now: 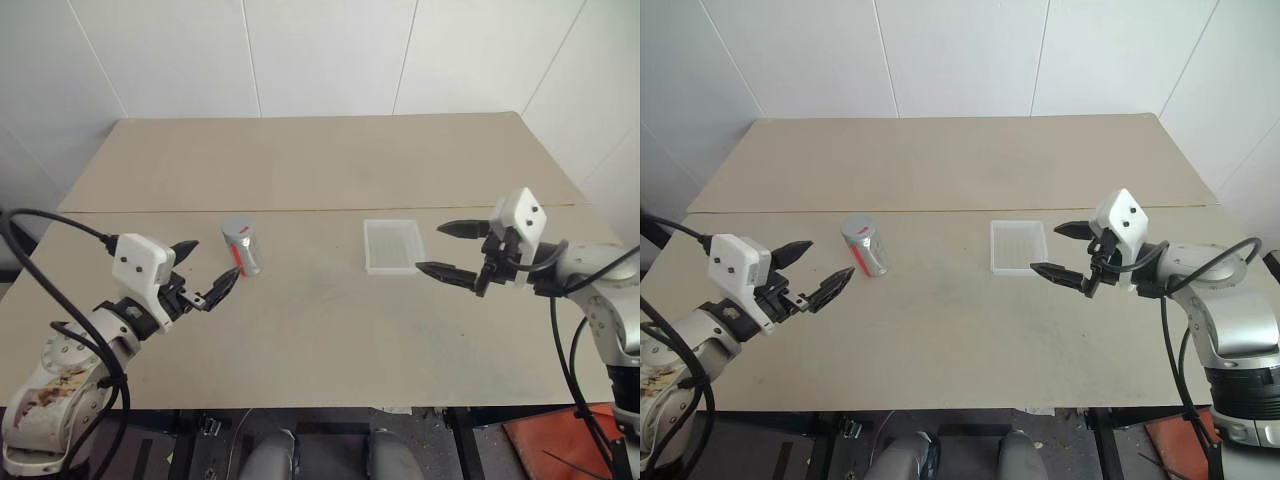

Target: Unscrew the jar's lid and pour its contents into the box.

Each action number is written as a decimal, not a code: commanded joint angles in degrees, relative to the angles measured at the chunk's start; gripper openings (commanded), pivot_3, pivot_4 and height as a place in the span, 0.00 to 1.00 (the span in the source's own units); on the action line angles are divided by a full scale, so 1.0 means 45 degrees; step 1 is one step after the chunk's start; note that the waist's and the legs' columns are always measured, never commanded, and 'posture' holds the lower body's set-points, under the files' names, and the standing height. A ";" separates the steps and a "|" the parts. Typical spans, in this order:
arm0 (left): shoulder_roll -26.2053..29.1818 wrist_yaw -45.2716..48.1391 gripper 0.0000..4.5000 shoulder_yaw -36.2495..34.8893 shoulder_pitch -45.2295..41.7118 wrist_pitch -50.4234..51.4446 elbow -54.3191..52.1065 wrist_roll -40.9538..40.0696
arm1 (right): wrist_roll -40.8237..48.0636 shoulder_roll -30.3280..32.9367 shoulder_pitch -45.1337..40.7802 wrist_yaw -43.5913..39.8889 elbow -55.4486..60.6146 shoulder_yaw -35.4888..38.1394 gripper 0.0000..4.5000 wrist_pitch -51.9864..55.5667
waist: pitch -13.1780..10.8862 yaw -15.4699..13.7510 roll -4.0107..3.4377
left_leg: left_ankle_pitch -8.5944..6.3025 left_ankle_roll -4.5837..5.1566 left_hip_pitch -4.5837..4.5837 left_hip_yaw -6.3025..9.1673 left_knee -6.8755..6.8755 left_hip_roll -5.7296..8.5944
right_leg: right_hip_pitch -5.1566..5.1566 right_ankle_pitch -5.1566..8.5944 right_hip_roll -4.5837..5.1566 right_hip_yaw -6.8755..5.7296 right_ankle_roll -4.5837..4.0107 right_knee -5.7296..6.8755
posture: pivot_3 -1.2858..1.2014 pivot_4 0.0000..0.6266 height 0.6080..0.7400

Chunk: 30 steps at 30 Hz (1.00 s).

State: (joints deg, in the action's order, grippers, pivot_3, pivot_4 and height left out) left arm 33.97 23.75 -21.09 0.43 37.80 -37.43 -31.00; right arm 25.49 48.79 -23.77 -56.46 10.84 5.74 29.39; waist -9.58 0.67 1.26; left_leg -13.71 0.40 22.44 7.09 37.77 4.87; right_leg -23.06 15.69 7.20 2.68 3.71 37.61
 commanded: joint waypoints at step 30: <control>-0.4464 -0.4031 1.00 0.4424 -0.1633 -0.4879 0.4941 0.5940 | 0.0310 0.0553 0.0260 -0.1499 0.0254 0.0286 1.00 -0.0441 | 0.0000 -0.0303 0.0004 | 0.0007 -0.0010 0.0003 -0.0005 0.0008 0.0020 | 0.0010 -0.0013 0.0005 -0.0005 0.0003 -0.0010 | 0.52 0.24 1.00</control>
State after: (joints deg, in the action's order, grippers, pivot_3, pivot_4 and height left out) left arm 13.72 5.22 -1.08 -5.89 17.88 -15.75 -5.23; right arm 25.38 50.33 -22.24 -61.92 10.06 5.36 27.86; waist -9.58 -0.69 1.28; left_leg -13.67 0.35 22.45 7.07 37.81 4.96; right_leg -23.01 15.63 7.22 2.65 3.73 37.57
